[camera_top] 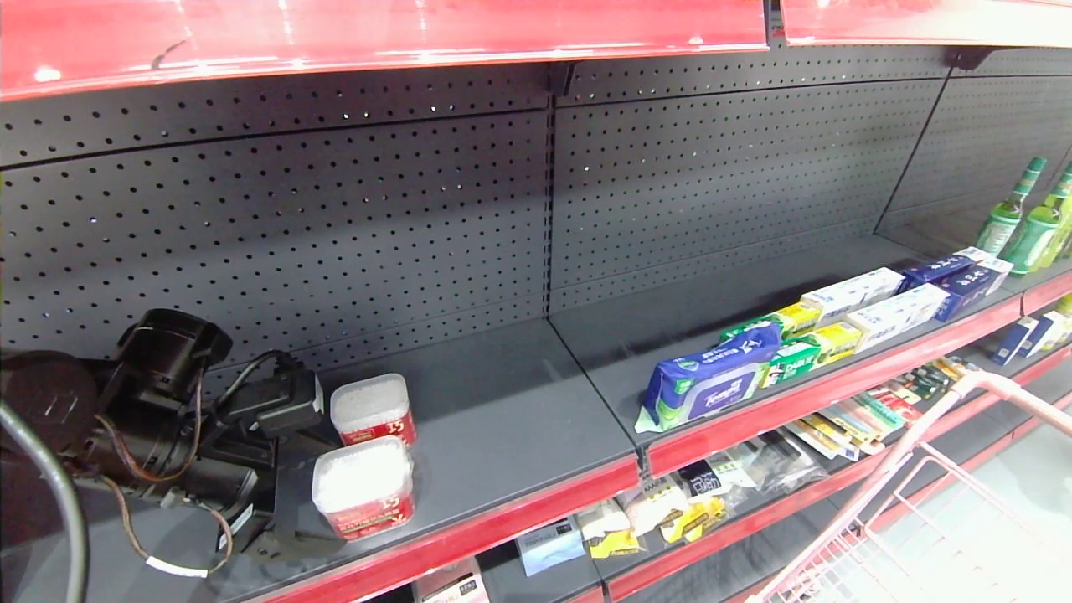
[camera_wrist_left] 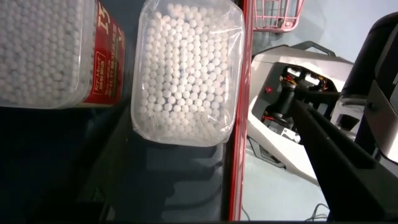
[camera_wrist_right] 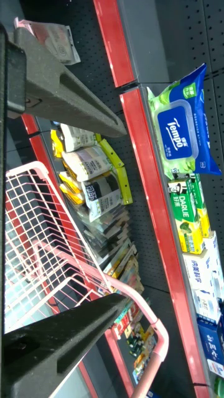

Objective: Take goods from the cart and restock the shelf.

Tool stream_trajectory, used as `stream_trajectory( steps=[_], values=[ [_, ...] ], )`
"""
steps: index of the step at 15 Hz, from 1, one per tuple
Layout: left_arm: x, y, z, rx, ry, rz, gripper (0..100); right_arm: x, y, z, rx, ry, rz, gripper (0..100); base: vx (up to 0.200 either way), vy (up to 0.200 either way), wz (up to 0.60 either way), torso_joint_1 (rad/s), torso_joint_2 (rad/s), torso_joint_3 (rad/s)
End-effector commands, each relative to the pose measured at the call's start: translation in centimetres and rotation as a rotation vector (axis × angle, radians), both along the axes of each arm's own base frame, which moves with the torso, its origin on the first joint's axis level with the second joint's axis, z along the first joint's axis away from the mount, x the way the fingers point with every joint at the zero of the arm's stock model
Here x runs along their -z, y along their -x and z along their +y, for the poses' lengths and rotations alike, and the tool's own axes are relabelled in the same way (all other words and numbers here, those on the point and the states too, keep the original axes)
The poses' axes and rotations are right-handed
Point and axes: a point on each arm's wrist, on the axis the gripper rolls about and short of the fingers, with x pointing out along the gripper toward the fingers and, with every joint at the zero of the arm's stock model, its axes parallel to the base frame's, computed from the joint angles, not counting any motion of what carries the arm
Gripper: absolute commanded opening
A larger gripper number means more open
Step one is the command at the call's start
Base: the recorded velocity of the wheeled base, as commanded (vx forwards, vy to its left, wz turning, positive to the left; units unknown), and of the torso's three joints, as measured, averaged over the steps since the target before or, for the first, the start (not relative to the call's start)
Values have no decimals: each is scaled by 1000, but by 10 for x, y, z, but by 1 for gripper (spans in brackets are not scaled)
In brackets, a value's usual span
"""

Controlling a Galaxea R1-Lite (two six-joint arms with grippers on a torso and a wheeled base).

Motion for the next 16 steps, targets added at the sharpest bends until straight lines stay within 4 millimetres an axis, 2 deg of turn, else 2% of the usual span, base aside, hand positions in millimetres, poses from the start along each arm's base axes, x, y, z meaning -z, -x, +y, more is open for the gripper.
stream_trajectory(
  steps=[1,10,12,13,16],
  values=[
    [0,0,0,-1,0,1,100,0,0,0,0,1,1,100,0,0,0,0,0,0],
    [-2,-1,0,-2,1,-13,100,0,0,0,0,1,1,100,0,0,0,0,0,0],
    [-13,-6,1,-14,8,-58,100,0,0,0,0,1,1,100,0,0,0,0,0,0],
    [-21,-4,7,-39,11,-90,100,0,0,0,0,1,1,100,0,0,0,0,0,0],
    [-23,-7,19,-83,-2,-115,100,0,0,0,0,1,1,100,0,0,0,0,0,0]
  ],
)
